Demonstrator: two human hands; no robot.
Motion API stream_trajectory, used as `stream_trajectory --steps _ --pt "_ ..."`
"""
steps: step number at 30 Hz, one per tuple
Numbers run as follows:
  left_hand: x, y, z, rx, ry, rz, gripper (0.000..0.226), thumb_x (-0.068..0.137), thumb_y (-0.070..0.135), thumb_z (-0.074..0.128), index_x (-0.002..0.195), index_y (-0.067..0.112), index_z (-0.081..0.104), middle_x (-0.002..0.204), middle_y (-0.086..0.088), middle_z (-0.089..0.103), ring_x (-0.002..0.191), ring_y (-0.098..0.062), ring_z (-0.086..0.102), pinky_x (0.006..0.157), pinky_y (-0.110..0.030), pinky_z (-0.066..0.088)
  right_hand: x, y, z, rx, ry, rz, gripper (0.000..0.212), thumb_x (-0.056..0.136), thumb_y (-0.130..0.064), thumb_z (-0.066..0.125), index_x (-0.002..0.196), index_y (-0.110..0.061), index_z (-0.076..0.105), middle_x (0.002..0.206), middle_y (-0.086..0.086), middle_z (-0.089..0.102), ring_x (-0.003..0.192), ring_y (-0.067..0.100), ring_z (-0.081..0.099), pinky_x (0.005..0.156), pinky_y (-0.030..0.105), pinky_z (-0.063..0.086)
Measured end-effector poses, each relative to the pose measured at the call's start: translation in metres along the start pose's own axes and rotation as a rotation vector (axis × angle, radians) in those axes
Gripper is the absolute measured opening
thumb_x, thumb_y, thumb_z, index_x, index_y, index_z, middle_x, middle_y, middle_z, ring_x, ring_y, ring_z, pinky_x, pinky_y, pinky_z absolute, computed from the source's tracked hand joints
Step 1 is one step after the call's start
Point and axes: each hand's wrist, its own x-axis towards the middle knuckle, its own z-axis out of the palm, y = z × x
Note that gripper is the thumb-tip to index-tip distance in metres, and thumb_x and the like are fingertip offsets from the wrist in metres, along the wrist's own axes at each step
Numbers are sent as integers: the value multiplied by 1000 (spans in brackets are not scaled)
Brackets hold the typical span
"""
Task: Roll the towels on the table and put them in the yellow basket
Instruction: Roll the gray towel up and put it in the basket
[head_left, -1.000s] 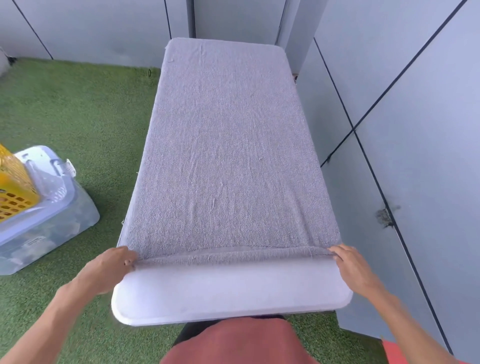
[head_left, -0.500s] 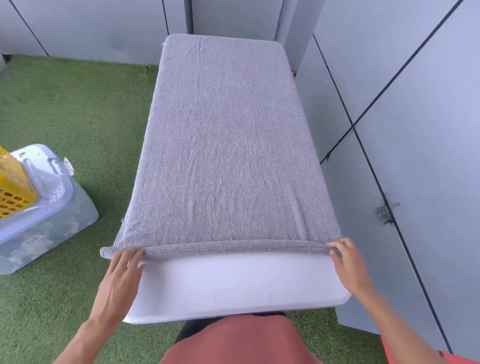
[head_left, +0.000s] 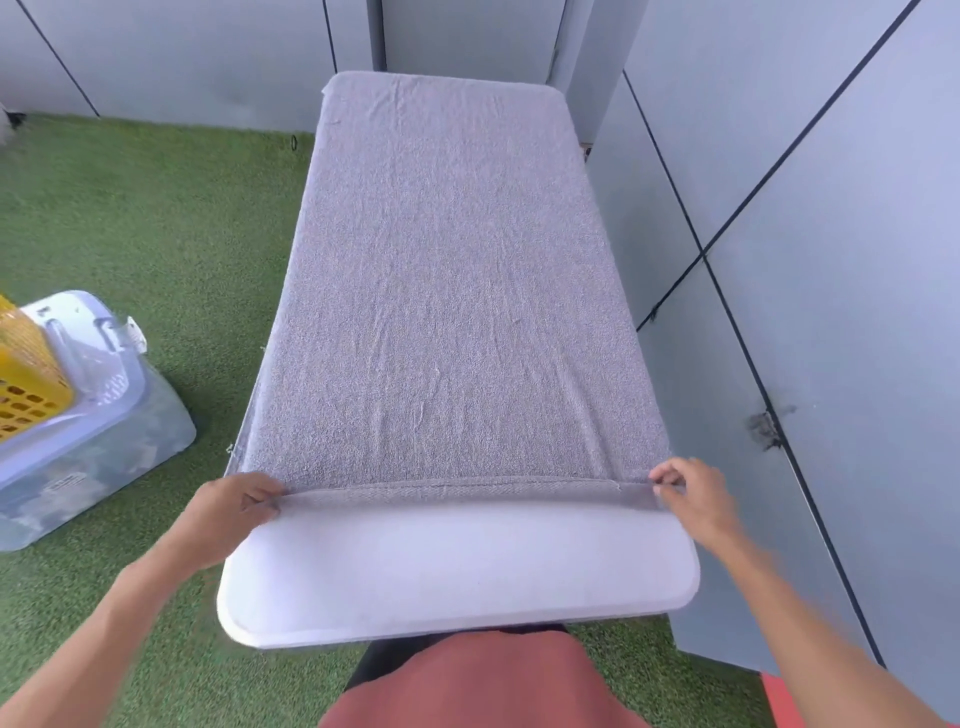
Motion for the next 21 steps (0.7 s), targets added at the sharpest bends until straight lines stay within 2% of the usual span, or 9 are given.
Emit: stream_trajectory --steps 2,4,6,8,11,13,17,19,21 --pt "1 4 -3 -89 72 -43 21 76 8 79 85 24 70 87 3 66 80 -17 65 67 -18 43 -5 1 8 -159 166 -54 20 77 -12 73 80 -29 64 86 -8 57 91 23 53 77 29 30" --pt "-6 4 0 -63 196 -32 20 74 9 80 79 26 71 85 0 60 75 -19 58 68 -24 43 -16 6 19 -172 241 -131 13 82 -10 69 83 -23 66 87 -2 57 88 28 54 83 39 37" --pt "-18 4 11 165 374 71 15 75 10 79 85 20 75 83 -1 56 76 -24 49 68 -37 41 -30 9 30 -144 287 -206 9 88 -8 63 92 -13 68 92 4 59 89 32 56 87 40 40" --pt "-32 8 33 341 460 151 22 74 -1 77 94 7 73 87 -7 58 78 -28 48 62 -41 44 -41 13 37 -143 286 -211 18 89 -10 64 106 -5 68 102 7 60 100 31 54 93 35 37" --pt "-47 11 66 414 449 181 44 72 -5 75 114 -4 63 106 -16 55 91 -35 52 64 -48 54 -50 17 44 -155 204 -214 44 82 -6 71 124 0 59 119 9 55 117 28 46 101 30 30" --pt "-46 6 73 413 448 160 50 75 -3 73 122 -5 57 115 -18 53 102 -38 51 69 -51 56 -45 17 43 -155 190 -225 44 82 1 69 125 2 58 122 11 54 119 26 42 102 30 28" --pt "-22 4 60 420 425 144 44 72 -13 71 114 0 60 108 -16 58 95 -38 54 76 -49 51 -24 9 41 -155 207 -225 38 78 17 60 112 1 66 116 12 54 105 32 43 96 29 30" --pt "-14 2 52 418 403 186 36 76 -10 70 109 1 63 101 -13 62 90 -36 57 76 -48 50 -17 6 38 -179 168 -212 35 79 17 58 108 0 67 111 12 56 99 37 50 92 30 31" --pt "-12 -3 43 414 347 199 28 82 -6 66 109 3 66 98 -10 64 90 -35 59 77 -47 50 -13 8 29 -212 91 -235 33 82 17 54 109 2 67 107 15 61 100 39 54 91 31 31"
